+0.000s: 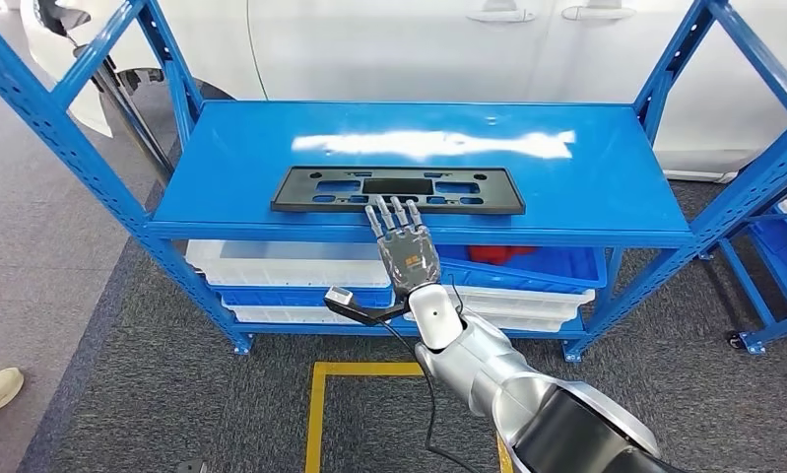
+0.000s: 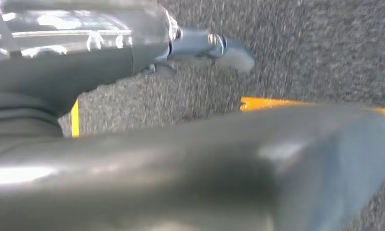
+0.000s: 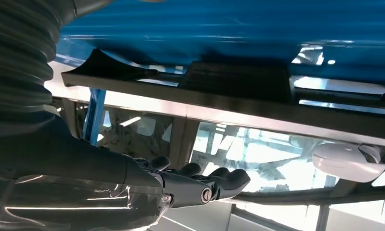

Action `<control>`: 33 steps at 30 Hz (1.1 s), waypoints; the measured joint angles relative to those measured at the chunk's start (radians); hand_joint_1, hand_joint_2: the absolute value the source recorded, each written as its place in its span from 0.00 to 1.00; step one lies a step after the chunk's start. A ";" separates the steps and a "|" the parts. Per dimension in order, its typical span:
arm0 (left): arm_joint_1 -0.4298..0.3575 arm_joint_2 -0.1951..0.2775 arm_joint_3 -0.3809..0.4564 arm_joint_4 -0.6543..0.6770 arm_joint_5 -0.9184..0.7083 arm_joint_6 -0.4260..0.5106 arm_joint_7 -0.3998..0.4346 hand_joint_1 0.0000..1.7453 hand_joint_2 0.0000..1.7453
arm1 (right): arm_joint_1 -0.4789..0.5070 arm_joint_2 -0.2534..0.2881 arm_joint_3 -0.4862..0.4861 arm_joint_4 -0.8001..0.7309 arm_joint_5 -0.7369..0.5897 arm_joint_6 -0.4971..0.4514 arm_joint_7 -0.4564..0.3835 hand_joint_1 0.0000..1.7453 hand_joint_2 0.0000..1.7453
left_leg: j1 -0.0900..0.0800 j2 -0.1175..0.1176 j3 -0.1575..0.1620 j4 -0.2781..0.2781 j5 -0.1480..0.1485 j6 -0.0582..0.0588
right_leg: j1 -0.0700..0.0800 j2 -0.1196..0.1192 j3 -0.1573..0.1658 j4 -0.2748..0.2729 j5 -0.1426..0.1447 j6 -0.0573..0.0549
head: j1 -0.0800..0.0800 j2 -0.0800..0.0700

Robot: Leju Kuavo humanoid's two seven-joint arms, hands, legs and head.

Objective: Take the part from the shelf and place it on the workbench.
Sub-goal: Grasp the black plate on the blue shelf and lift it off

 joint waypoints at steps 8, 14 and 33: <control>0.001 -0.001 0.000 0.000 -0.002 -0.001 0.000 0.00 0.00 | 0.005 0.003 -0.011 0.001 0.008 -0.004 -0.004 0.00 1.00 | 0.002 0.002 -0.149 0.209 -0.008 -0.007 | 0.005 0.001 0.053 -0.005 -0.037 -0.020 | 0.000 0.000; -0.005 0.000 0.000 0.000 -0.007 -0.002 0.003 0.00 0.00 | 0.006 0.004 -0.031 -0.003 0.031 -0.013 -0.007 0.00 1.00 | -0.008 0.001 -0.059 0.000 0.068 0.024 | 0.010 0.002 0.072 -0.007 -0.061 0.006 | 0.000 0.000; -0.010 0.000 0.000 0.000 -0.004 -0.002 0.001 0.00 0.00 | 0.017 0.007 -0.075 -0.038 0.045 -0.018 -0.027 0.00 1.00 | 0.001 0.002 -0.046 0.105 -0.049 -0.009 | -0.005 -0.003 0.018 -0.004 -0.012 -0.015 | 0.000 0.000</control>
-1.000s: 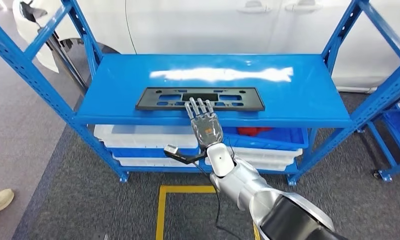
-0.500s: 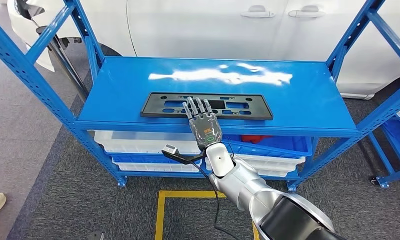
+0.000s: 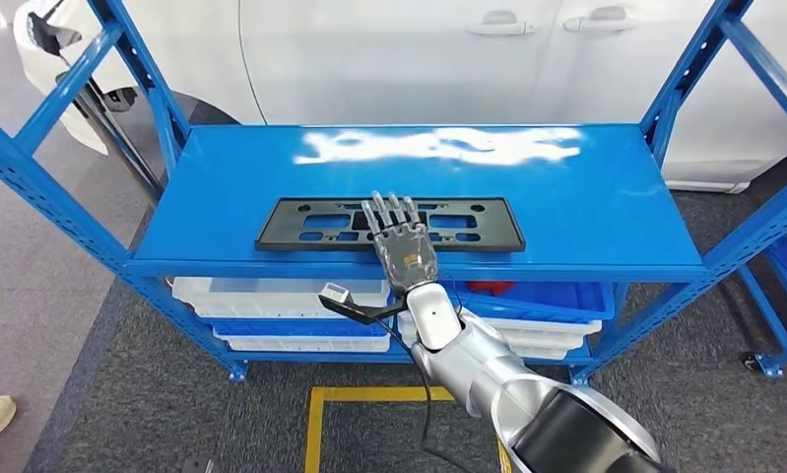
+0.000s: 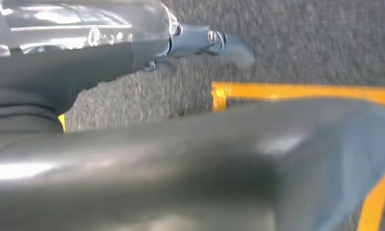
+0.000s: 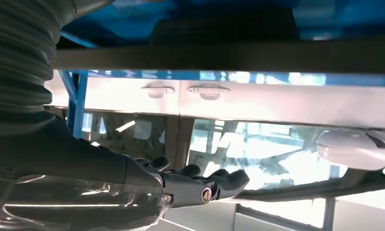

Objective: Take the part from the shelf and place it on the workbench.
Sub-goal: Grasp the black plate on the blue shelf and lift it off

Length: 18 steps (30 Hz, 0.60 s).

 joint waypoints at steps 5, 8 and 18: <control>0.005 0.001 0.000 0.000 0.003 0.000 0.000 0.00 0.00 | 0.007 0.003 0.000 -0.002 0.000 0.000 -0.007 0.00 1.00 | 0.000 0.000 -0.120 0.144 0.017 0.000 | 0.007 0.002 0.031 0.000 -0.024 -0.006 | 0.000 0.000; 0.004 0.004 0.000 0.000 0.004 0.001 -0.001 0.00 0.00 | 0.005 0.006 0.000 -0.008 0.000 0.000 -0.013 0.00 1.00 | -0.007 0.000 -0.046 -0.049 0.128 0.021 | 0.011 0.004 0.052 0.001 -0.043 0.001 | 0.000 0.000; 0.001 0.005 0.000 0.000 0.008 0.003 -0.008 0.00 0.00 | -0.001 0.012 0.001 -0.014 0.000 0.000 -0.017 0.00 1.00 | -0.004 -0.001 -0.002 -0.118 0.112 0.056 | 0.005 0.000 -0.102 0.277 -0.160 0.047 | 0.000 0.000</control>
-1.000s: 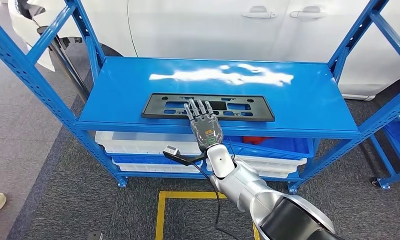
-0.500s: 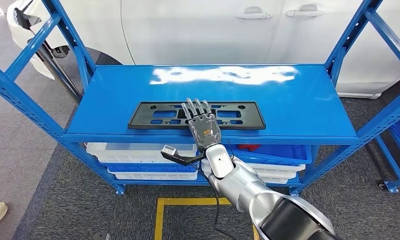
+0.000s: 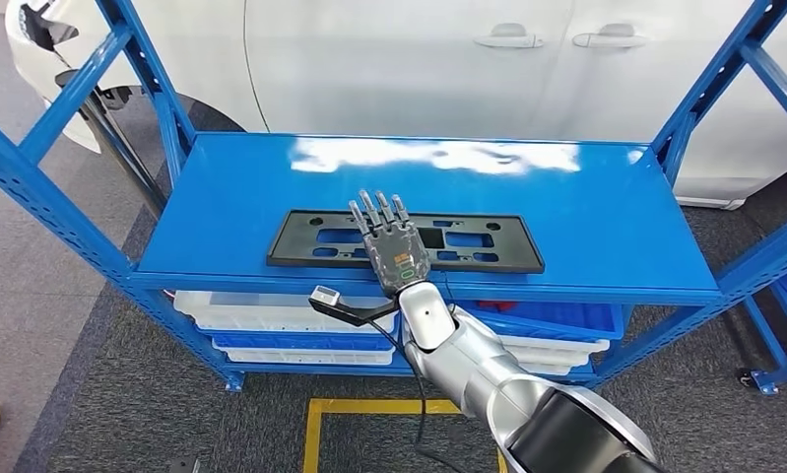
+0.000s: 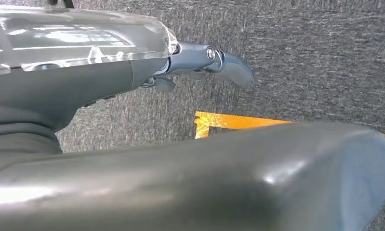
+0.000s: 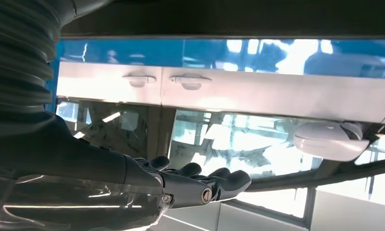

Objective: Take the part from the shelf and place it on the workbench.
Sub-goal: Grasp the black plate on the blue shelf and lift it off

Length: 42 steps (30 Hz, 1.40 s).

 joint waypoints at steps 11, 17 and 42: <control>-0.003 -0.002 0.000 0.000 -0.001 -0.001 -0.004 0.00 0.00 | -0.009 0.010 0.024 0.010 0.000 0.022 -0.001 0.95 1.00 | 0.000 -0.001 0.020 0.041 -0.060 -0.045 | -0.004 0.000 0.095 -0.269 0.159 -0.036 | 0.000 0.000; -0.003 -0.001 0.000 0.000 0.004 -0.003 -0.014 0.00 0.00 | -0.014 0.034 0.061 0.028 0.000 0.098 -0.007 1.00 1.00 | 0.002 0.000 -0.119 0.286 -0.128 -0.057 | -0.002 0.001 0.113 -0.271 0.145 -0.050 | 0.000 0.000; -0.017 -0.004 0.004 0.000 0.034 -0.032 -0.096 0.00 1.00 | -0.059 0.059 0.126 0.032 0.001 0.141 -0.031 1.00 1.00 | -0.001 -0.001 -0.001 0.056 -0.052 -0.043 | -0.002 -0.001 0.115 -0.279 0.153 -0.040 | 0.000 0.000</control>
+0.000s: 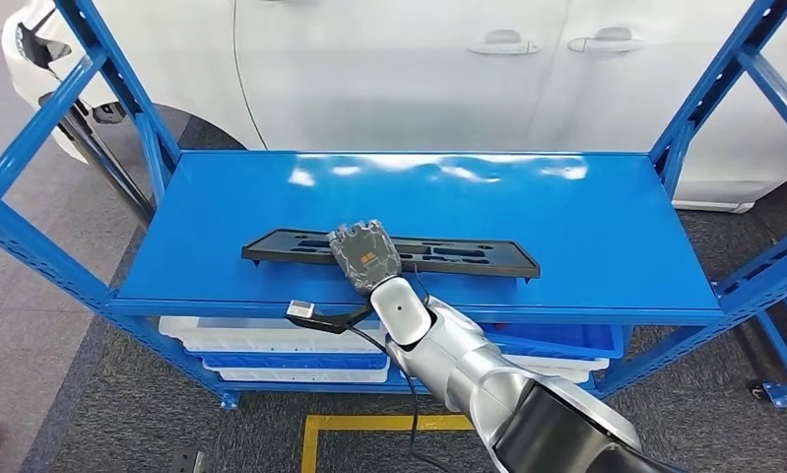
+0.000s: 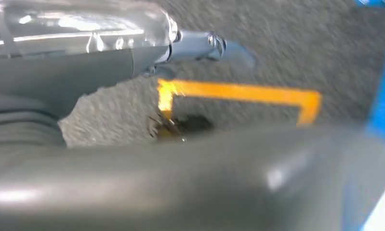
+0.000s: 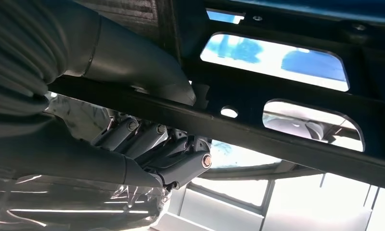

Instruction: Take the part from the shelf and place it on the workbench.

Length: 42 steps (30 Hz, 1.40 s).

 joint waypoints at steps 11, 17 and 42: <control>0.004 -0.001 0.000 0.000 0.010 -0.002 -0.085 0.00 1.00 | -0.001 -0.001 -0.032 0.000 -0.017 -0.069 -0.025 1.00 1.00 | 0.007 -0.001 0.008 -0.032 0.031 0.000 | 0.002 0.004 0.004 0.007 -0.008 0.018 | 0.000 0.000; 0.001 -0.002 0.000 0.000 0.024 0.015 -0.094 0.00 1.00 | -0.003 -0.003 -0.109 -0.054 -0.046 -0.131 -0.075 1.00 1.00 | 0.008 0.002 0.006 -0.044 0.041 0.036 | -0.002 0.001 -0.070 0.155 -0.093 0.044 | 0.000 0.000; 0.022 0.010 0.018 0.000 0.090 0.029 -0.144 0.00 1.00 | 0.420 -0.147 -0.420 -1.419 -1.560 0.224 -0.833 1.00 1.00 | 0.006 -0.001 0.002 -0.029 0.028 0.004 | 0.004 -0.006 0.007 0.005 -0.016 0.025 | 0.000 0.000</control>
